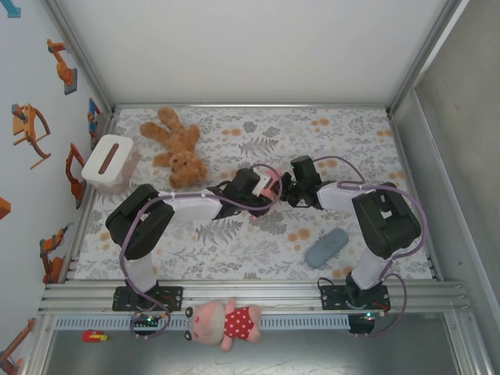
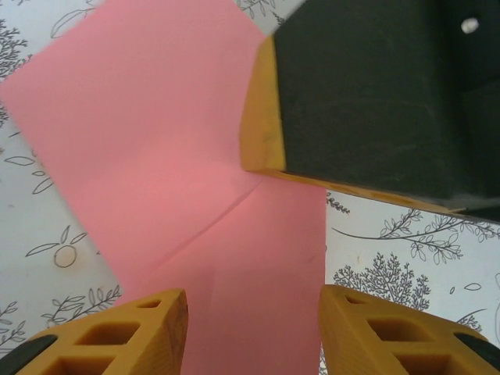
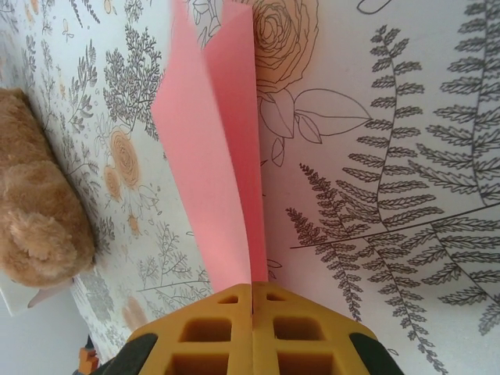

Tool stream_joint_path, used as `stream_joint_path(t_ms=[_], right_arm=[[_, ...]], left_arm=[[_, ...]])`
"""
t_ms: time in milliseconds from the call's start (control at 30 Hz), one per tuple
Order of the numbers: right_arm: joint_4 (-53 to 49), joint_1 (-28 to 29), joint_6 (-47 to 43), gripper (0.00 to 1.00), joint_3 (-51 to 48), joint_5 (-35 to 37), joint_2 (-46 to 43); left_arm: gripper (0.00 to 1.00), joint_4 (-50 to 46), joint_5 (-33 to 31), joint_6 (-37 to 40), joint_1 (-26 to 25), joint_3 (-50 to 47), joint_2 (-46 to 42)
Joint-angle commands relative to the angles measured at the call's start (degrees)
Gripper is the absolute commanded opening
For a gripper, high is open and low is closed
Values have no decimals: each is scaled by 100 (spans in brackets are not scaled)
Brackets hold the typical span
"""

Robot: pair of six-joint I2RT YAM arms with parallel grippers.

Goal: Fold a paper plane with a square sheet of paper (pick it up from the middle)
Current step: Fold the wing for the fifth time at the center of the table.

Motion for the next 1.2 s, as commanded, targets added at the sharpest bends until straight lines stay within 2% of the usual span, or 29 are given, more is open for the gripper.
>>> stream_joint_path(t_ms=[0,300,567,900,1167], right_arm=[[-134,-22,162,0,145,-65,-143],[-128,-44,198,0,135,-137,-145],[-162,-45,194,0,136,-93,-98],[-190,-55,190,0,154,-102,-43],[-141,-58,190,0,169,-214,-66]], left_arm=[[49,240,-356,388,-114,-91,89],[56,352,-945,530,-275,-109,164],[59,536,-860,388,-346,-274,-122],[57,615,-552,127,-319,-474,-627],[57,610,-477,151,-345,-388,-366]])
